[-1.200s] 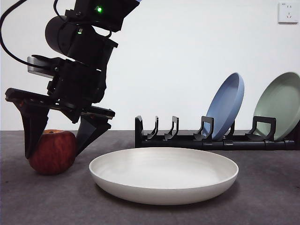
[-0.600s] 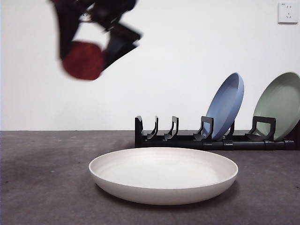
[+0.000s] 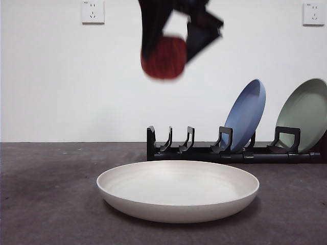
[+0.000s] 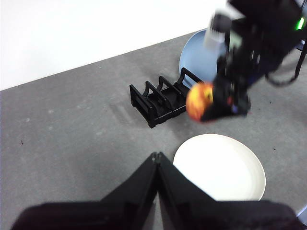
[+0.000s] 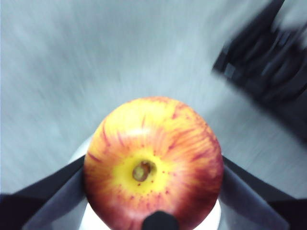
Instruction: Take the yellow plate from the plate rack,put the plate on the table,take the apple from the table,put the apple in the plate
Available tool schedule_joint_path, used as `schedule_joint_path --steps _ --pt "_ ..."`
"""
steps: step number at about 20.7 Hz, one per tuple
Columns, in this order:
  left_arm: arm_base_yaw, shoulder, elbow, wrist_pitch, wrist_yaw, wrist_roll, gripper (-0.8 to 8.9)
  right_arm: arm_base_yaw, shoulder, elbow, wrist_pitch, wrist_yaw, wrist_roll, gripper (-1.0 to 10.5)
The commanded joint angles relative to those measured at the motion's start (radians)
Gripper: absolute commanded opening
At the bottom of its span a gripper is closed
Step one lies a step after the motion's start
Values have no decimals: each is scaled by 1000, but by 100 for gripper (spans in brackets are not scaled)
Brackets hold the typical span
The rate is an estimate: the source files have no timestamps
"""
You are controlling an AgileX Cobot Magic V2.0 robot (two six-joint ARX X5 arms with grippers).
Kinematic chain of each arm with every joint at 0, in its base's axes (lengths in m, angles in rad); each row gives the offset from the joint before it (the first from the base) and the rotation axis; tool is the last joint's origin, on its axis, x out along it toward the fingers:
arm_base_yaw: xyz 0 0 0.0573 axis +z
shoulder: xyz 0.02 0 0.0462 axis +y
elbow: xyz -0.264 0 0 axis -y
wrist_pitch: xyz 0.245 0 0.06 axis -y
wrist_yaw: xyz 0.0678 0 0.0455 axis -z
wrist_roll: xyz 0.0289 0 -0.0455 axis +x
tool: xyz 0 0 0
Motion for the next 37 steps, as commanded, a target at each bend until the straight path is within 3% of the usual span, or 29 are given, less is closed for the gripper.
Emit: schedule_joint_path --steps 1,11,20,22,26,27,37 --pt "1 -4 -3 3 0 -9 -8 1 -10 -136 85 -14 30 -12" --pt "1 -4 -3 0 0 -10 -8 1 -10 -478 355 -36 106 -12" --pt "1 -4 -3 -13 0 -10 -8 1 -10 -541 388 -62 136 2" --pt "1 -4 -3 -20 0 -10 -8 1 -10 -541 383 -62 137 79" --pt "1 -4 -3 -22 0 -9 -8 2 -10 -541 383 -61 164 501" --pt "1 -4 -3 -23 0 -9 -8 2 -10 -541 383 -61 169 557" --pt "1 -4 -3 -43 0 6 -8 2 -24 -523 378 -61 170 568"
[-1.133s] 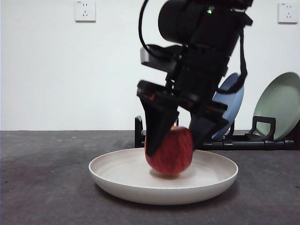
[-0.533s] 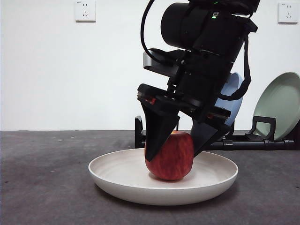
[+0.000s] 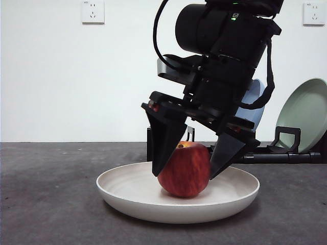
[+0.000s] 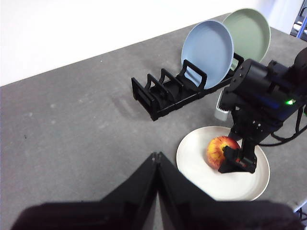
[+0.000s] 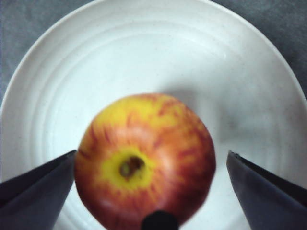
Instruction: Take the yellow plate from the plate rack,put the plate on the table,take the apple from the table,put the apple in the plate
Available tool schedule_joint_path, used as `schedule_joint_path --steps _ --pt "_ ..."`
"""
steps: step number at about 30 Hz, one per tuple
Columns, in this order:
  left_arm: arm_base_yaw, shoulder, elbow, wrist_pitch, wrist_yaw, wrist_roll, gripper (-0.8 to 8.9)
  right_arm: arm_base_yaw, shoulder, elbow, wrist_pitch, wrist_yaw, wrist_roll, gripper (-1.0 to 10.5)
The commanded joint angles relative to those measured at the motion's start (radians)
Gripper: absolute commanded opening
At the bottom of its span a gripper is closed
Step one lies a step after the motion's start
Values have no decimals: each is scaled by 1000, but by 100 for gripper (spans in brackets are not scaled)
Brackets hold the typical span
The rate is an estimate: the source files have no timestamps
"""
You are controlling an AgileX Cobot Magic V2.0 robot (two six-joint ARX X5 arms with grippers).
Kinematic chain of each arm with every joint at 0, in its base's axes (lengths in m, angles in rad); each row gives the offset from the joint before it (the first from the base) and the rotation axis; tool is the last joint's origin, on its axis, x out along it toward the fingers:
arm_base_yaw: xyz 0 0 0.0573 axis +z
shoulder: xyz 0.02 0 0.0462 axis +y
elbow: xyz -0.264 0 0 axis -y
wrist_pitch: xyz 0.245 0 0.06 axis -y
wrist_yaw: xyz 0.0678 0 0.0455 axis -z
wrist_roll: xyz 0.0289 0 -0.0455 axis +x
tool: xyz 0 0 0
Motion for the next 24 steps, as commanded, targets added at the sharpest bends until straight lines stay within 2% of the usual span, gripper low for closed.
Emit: schedule_joint_path --steps 1,5,9,14,15,24 --pt "1 -4 -3 -11 0 5 -8 2 -22 5 -2 2 8 568" --pt "1 -4 -3 -16 -3 5 -8 0 -81 26 -41 46 -5 568" --pt "1 -4 -3 -16 -3 5 -8 0 -178 60 -150 105 -29 568" --pt "1 -4 -3 -16 -3 5 -8 1 -353 95 -304 84 -27 559" --pt "1 -4 -3 -16 -3 5 -8 1 -396 101 -341 79 -26 536" --pt "1 -4 -3 -16 -4 5 -8 1 -758 112 -566 77 10 89"
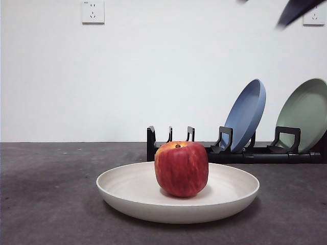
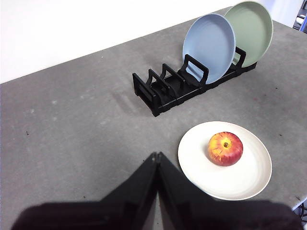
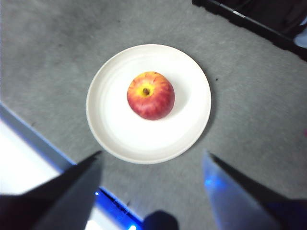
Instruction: Take the yellow plate from the plate rack,put the plate on the table,take the apple from the table,put the apple in the plate
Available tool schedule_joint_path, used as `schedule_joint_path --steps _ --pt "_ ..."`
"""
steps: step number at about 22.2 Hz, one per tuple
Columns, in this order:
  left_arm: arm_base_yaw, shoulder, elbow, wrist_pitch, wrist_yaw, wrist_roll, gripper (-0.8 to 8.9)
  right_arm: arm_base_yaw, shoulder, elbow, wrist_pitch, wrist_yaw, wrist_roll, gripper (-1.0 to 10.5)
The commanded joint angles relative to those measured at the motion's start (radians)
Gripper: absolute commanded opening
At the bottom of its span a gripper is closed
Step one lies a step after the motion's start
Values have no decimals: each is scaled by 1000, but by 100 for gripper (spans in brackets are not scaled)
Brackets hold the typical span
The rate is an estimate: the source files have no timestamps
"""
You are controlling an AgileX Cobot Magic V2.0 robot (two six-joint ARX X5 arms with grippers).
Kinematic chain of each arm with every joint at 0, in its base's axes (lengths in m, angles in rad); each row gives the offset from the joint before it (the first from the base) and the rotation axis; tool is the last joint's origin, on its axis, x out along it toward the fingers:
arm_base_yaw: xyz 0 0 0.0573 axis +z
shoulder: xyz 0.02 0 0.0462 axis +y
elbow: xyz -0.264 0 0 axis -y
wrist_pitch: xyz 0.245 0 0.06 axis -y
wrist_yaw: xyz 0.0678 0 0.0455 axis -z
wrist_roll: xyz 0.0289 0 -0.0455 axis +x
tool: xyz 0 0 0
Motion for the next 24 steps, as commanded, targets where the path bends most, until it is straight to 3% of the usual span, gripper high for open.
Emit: schedule_joint_path --steps 1,2,6,10,14,20,24 --pt "1 -4 -3 2 -4 5 -8 1 -94 1 -53 -1 18 22" --pt "1 -4 -3 2 -3 5 -8 1 -122 1 -74 -1 19 -25" --pt "1 -4 -3 1 -3 5 -8 1 -222 1 -163 43 64 -12" --pt "1 -4 -3 1 -4 16 -5 1 -287 1 -217 161 100 -11" --pt "1 -3 -3 1 -4 16 -4 1 -311 1 -232 293 195 -8" --pt "1 0 -3 1 -3 16 -4 1 -301 1 -278 413 196 1" --pt "1 4 -3 0 -3 16 -4 1 -295 1 -302 426 195 1"
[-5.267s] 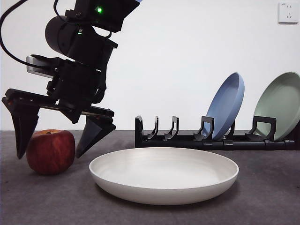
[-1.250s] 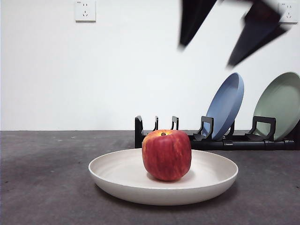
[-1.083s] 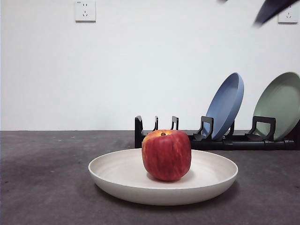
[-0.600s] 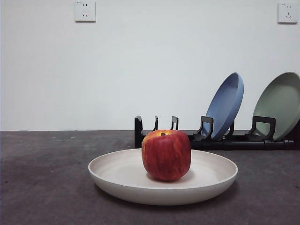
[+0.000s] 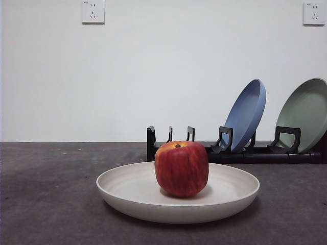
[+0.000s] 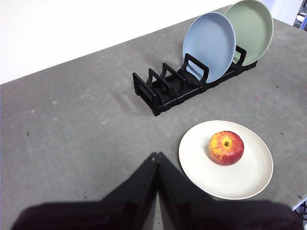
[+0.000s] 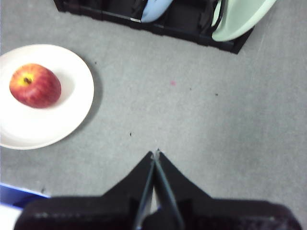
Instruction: Take the yellow plate from the plate rack,put the plate on the table,take the apple from the table,put the apple in the plate
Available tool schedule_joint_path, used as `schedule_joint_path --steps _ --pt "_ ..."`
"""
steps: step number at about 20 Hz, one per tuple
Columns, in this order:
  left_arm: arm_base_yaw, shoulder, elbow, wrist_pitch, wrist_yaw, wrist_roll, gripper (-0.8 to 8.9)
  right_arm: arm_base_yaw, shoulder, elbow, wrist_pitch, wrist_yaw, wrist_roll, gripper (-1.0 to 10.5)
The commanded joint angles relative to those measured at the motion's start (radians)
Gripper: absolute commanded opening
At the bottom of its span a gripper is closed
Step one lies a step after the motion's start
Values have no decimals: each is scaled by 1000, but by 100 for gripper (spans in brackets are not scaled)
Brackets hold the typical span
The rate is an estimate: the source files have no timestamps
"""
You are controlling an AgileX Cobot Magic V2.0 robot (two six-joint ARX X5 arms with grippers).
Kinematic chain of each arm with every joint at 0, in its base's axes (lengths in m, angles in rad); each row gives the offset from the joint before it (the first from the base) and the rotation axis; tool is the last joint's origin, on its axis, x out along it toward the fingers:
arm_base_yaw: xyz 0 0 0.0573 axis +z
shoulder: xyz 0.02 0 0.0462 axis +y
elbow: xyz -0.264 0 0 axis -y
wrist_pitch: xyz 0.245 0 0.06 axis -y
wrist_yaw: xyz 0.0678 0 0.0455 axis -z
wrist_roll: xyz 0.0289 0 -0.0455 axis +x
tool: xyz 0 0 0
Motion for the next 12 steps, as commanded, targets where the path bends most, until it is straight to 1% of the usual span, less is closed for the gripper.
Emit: schedule_joint_path --steps 1,3,4,5,6,7,9,10,11,12 --pt "1 0 -4 1 -3 9 -5 1 1 0 0 5 13 1" --pt "1 4 -4 8 -10 10 -4 1 1 0 0 5 13 1" --pt "1 6 -4 2 -11 34 -4 1 1 0 0 5 13 1" --pt "2 6 -4 5 -20 89 -4 1 1 0 0 5 13 1" --pt "1 7 -4 8 -41 106 -4 1 1 0 0 5 13 1" --pt "1 7 -4 16 -80 106 -4 1 1 0 0 5 13 1" --pt "5 7 -9 86 -193 114 -4 1 1 0 0 5 13 1" --pt "35 -4 -18 139 -259 149 -4 1 1 0 0 5 13 1" --pt "89 -21 -35 204 -294 199 -4 1 1 0 0 5 13 1" --pt "163 -38 -66 291 -279 247 -4 1 1 0 0 5 13 1"
